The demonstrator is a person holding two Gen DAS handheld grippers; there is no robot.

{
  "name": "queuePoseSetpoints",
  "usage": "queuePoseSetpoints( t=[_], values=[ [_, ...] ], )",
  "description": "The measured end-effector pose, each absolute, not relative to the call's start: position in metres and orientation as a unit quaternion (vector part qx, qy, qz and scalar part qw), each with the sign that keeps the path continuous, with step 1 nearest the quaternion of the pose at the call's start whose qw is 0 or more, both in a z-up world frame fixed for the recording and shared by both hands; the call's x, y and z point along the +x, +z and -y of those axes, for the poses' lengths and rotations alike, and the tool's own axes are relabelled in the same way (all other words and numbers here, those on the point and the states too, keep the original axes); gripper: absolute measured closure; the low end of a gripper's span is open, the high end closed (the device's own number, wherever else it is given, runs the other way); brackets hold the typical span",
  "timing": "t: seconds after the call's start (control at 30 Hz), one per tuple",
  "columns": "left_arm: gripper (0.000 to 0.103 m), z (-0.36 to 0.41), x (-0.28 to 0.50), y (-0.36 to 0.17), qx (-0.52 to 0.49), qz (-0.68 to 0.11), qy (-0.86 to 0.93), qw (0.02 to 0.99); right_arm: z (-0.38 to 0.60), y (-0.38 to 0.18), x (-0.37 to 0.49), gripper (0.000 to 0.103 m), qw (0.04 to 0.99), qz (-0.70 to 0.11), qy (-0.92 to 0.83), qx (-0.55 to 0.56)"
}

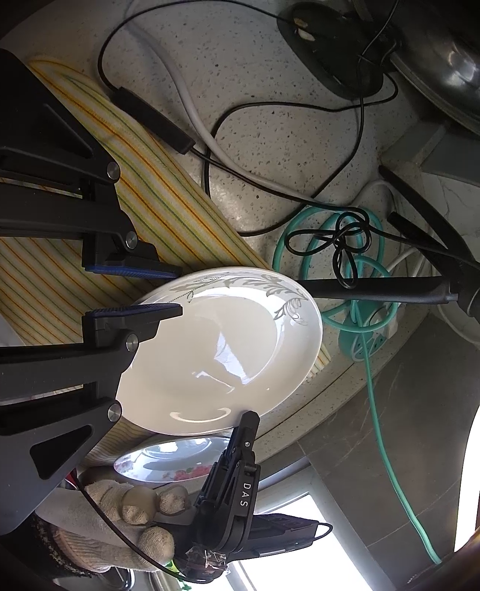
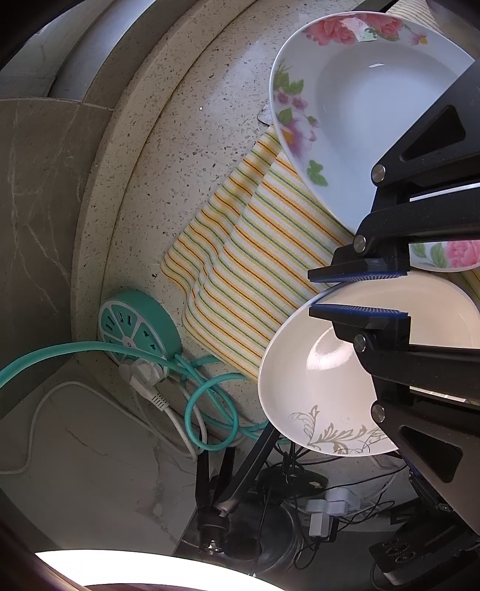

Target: Organize plates and bowls

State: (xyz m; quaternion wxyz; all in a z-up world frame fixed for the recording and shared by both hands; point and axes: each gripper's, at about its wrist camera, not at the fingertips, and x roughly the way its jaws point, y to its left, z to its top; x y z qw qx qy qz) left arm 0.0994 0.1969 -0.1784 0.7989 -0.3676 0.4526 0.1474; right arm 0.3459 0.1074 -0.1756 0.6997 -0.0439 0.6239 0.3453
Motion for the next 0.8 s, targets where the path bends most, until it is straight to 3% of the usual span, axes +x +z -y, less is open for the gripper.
queuePoseSetpoints(
  t=[0.8],
  values=[
    [0.092,-0.213,0.063,-0.169,-0.349,-0.455,0.149,0.805,-0.093,-0.164,0.304,0.092,0.691,-0.632,0.350,-0.025]
  ],
)
